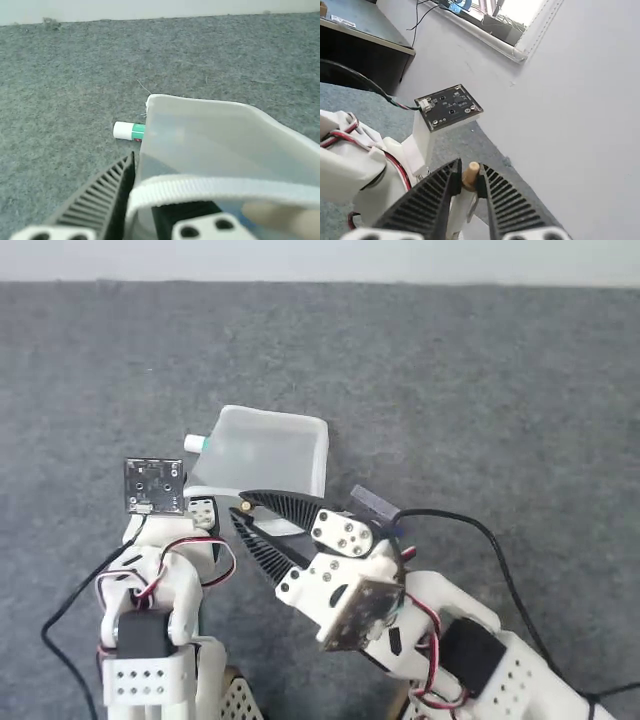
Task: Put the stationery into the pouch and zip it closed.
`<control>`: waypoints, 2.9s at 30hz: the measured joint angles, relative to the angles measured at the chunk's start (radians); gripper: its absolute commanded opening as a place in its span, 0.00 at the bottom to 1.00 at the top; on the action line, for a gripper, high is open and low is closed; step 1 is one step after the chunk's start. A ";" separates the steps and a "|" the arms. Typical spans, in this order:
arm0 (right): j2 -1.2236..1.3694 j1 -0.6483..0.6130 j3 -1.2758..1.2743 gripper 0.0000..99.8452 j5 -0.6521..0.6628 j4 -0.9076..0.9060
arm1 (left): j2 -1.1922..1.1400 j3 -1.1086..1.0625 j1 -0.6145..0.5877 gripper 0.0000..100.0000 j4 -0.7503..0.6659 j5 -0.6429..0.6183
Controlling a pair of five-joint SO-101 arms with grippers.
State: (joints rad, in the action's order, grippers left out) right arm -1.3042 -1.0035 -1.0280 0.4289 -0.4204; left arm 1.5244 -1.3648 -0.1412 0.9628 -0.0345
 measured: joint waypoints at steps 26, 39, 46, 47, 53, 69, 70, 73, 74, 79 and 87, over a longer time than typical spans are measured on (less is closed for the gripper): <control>-0.002 0.000 -0.169 0.02 0.118 0.026 | 0.000 0.000 0.000 0.01 0.000 0.000; 0.000 0.046 -0.170 0.16 0.084 0.026 | 0.000 0.000 0.000 0.01 0.000 0.000; 0.000 0.044 -0.170 0.16 0.072 0.008 | 0.000 0.000 0.000 0.01 0.000 0.000; -0.003 0.041 -0.170 0.16 0.072 -0.015 | 0.000 0.000 0.000 0.01 0.000 0.000; -0.061 -0.028 -0.152 0.16 0.060 -0.166 | 0.000 0.000 0.000 0.01 0.000 0.000; -0.061 -0.028 -0.020 0.16 0.009 -0.339 | 0.000 0.000 0.000 0.01 0.000 0.000; -0.061 -0.028 -0.020 0.16 0.009 -0.331 | 0.000 0.000 0.000 0.01 0.000 0.000; -0.061 -0.028 -0.023 0.16 0.009 -0.288 | 0.000 0.000 0.000 0.01 0.000 0.000; -0.061 -0.028 -0.035 0.16 0.009 -0.269 | 0.000 0.000 0.000 0.01 0.000 0.000; -0.061 -0.028 -0.097 0.16 0.009 -0.172 | 0.000 0.000 0.000 0.01 0.000 0.000; -0.020 0.018 -0.100 0.16 0.008 -0.133 | 0.000 0.000 0.000 0.01 0.000 0.000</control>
State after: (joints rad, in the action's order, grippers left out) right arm -1.3241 -0.9851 -1.1278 0.4365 -0.5539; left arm 1.5244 -1.3648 -0.1412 0.9628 -0.0345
